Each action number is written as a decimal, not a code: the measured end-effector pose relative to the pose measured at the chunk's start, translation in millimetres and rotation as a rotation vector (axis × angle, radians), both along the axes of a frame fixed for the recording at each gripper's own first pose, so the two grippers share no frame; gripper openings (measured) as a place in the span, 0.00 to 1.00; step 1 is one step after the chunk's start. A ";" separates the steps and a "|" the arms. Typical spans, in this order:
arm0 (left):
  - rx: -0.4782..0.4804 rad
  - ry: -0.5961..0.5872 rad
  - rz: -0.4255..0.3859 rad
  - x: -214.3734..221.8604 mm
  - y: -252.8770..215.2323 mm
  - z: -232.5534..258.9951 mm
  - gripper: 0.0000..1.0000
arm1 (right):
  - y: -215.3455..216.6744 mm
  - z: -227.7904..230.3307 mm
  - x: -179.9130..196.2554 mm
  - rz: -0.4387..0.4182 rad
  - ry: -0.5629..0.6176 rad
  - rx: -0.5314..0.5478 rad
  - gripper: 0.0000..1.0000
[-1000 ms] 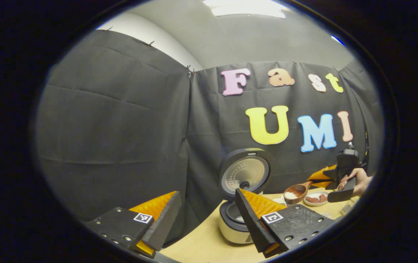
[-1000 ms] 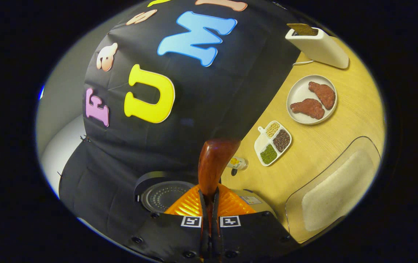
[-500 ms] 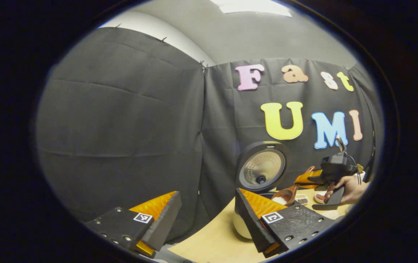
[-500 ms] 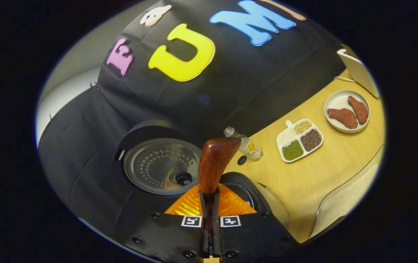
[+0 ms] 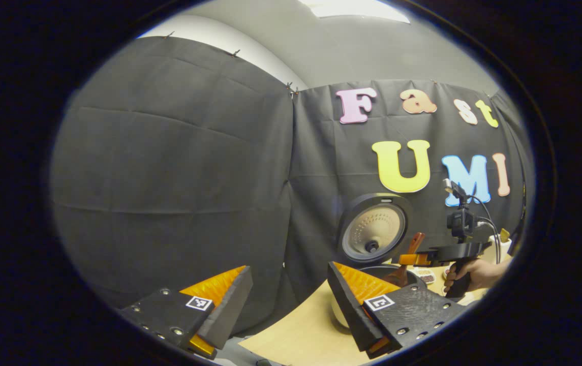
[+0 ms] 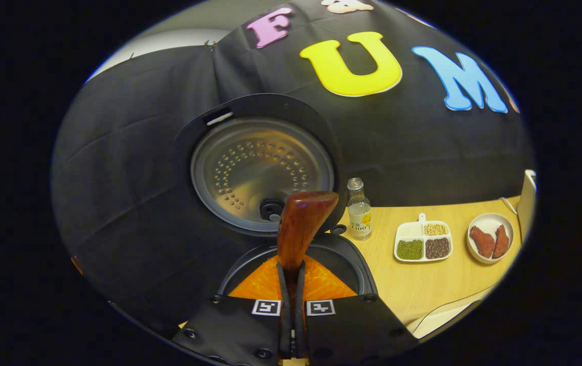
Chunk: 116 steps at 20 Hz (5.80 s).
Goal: Close the left gripper, press the button to open the rice cooker; take a wooden spoon from the chopstick holder with the right hand, scoop a spoonful of rice and pour it into the rice cooker, then put the wooden spoon back into the chopstick holder.
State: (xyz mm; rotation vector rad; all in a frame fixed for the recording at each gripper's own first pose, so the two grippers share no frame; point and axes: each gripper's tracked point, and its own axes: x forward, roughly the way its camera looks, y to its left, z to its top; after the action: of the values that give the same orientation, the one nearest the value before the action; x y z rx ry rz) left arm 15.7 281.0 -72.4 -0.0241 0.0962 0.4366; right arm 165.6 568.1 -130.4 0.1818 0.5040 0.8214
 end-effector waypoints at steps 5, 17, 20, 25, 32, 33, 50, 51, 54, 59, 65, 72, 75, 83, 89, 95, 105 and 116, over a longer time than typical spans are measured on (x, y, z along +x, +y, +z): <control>-0.012 -0.002 0.008 -2.6 -0.7 -2.1 0.89 | 5.4 11.5 -8.4 0.080 -0.231 -0.130 0.05; -0.018 -0.014 0.014 -2.3 0.9 -4.0 0.89 | 13.3 43.0 -23.4 0.196 -0.712 -0.345 0.04; -0.020 -0.018 0.006 -1.8 -1.6 -2.3 0.89 | 11.3 36.1 -22.1 0.172 -0.578 -0.276 0.07; -0.015 -0.030 -0.021 7.2 -10.7 2.5 0.89 | -15.5 47.5 -3.7 0.063 -0.253 -0.049 0.05; -0.011 -0.049 -0.105 25.7 -39.3 13.8 0.95 | -80.8 64.0 25.5 -0.130 0.025 0.183 0.05; -0.010 -0.052 -0.119 32.2 -45.5 16.5 0.95 | -94.2 66.0 30.3 -0.156 0.033 0.196 0.05; -0.023 -0.104 -0.351 95.8 -153.3 41.7 0.93 | -350.9 60.4 61.4 -0.574 0.014 0.160 0.04; -0.022 -0.107 -0.359 97.4 -159.0 43.7 0.93 | -365.9 59.3 60.9 -0.595 0.015 0.156 0.04; -0.021 -0.111 -0.385 102.6 -175.8 49.1 0.92 | -408.4 51.6 57.6 -0.659 0.017 0.136 0.00; -0.024 -0.119 -0.419 107.8 -200.7 55.3 0.90 | -475.5 38.5 46.9 -0.759 0.026 0.094 0.04; -0.022 -0.120 -0.449 109.3 -222.1 59.6 0.93 | -526.8 5.9 25.7 -0.841 0.070 0.035 0.00; -0.012 -0.117 -0.457 103.9 -230.7 62.1 0.89 | -543.2 -37.8 8.6 -0.864 0.124 -0.033 0.06; -0.006 -0.112 -0.450 99.8 -228.4 63.0 0.89 | -545.3 -57.4 5.1 -0.873 0.159 -0.044 0.06; 0.010 -0.112 -0.428 90.7 -221.2 68.1 0.89 | -539.3 -99.8 -4.9 -0.872 0.258 -0.030 0.12; 0.019 -0.098 -0.425 95.5 -228.8 72.4 0.89 | -559.3 -77.6 -12.6 -0.889 0.164 -0.087 0.80; 0.029 -0.066 -0.403 119.0 -226.3 83.1 0.89 | -580.3 -22.6 -32.8 -0.871 -0.029 -0.227 0.98; 0.028 -0.048 -0.290 216.2 -175.5 118.7 0.89 | -574.7 45.2 -69.6 -0.832 -0.166 -0.258 0.98; -0.023 -0.012 -0.266 354.7 -120.4 115.9 0.89 | -568.0 47.9 -84.5 -0.882 -0.174 -0.330 0.98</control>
State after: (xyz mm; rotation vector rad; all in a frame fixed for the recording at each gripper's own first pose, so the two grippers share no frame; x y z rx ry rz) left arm 370.4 160.6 43.5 -0.0363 0.0911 0.1698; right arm 81.1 0.1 -82.5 0.0146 0.3344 -0.1115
